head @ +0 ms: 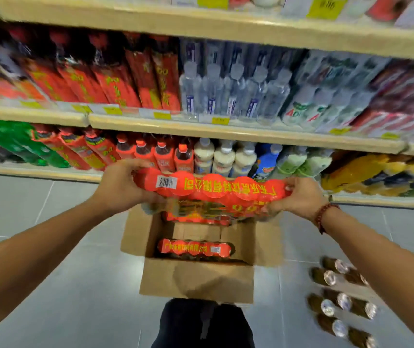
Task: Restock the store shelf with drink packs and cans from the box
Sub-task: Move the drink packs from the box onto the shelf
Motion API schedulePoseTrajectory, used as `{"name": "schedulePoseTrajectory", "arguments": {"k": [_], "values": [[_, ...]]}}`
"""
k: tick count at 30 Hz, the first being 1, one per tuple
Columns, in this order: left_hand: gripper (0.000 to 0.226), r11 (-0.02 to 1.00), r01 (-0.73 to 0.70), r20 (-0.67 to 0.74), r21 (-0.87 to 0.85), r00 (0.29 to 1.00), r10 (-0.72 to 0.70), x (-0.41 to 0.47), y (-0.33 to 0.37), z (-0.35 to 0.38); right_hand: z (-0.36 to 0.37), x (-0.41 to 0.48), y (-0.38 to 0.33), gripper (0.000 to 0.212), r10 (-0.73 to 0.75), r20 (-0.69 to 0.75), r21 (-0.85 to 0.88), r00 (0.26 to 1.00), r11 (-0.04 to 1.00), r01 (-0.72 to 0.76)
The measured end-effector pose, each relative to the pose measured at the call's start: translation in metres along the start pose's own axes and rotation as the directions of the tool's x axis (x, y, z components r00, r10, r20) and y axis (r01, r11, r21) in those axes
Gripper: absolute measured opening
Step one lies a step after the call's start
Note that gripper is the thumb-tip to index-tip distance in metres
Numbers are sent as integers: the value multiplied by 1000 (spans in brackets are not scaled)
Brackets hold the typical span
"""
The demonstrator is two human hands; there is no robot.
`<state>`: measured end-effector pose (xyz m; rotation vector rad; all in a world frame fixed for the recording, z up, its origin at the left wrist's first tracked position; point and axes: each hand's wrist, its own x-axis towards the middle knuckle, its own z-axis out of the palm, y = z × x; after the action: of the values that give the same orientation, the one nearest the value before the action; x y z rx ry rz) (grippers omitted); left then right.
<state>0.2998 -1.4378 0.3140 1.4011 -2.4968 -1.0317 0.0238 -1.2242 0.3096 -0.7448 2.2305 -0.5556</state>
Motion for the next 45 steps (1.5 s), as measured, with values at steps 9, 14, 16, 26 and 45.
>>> {"name": "schedulePoseTrajectory", "arguments": {"k": [9, 14, 16, 26, 45], "values": [[96, 975, -154, -222, -163, 968, 116, -36, 139, -195, -173, -92, -141, 85, -182, -145, 164, 973, 965, 205], [98, 932, -272, -354, -239, 918, 177, -51, 208, -287, -249, -134, -210, 97, -326, -284, 204, 902, 898, 389], [94, 912, -328, -417, -248, 885, 206, -56, 234, -322, -278, -149, -236, 94, -360, -332, 244, 872, 860, 448], [92, 770, -597, -670, -225, 668, 322, -49, 331, -436, -378, -179, -327, 89, -454, -555, 319, 697, 658, 682], [55, 852, -520, -666, 58, 615, 421, 108, 448, -489, -482, -76, -398, 80, -271, -814, 308, 513, 548, 778]]}}
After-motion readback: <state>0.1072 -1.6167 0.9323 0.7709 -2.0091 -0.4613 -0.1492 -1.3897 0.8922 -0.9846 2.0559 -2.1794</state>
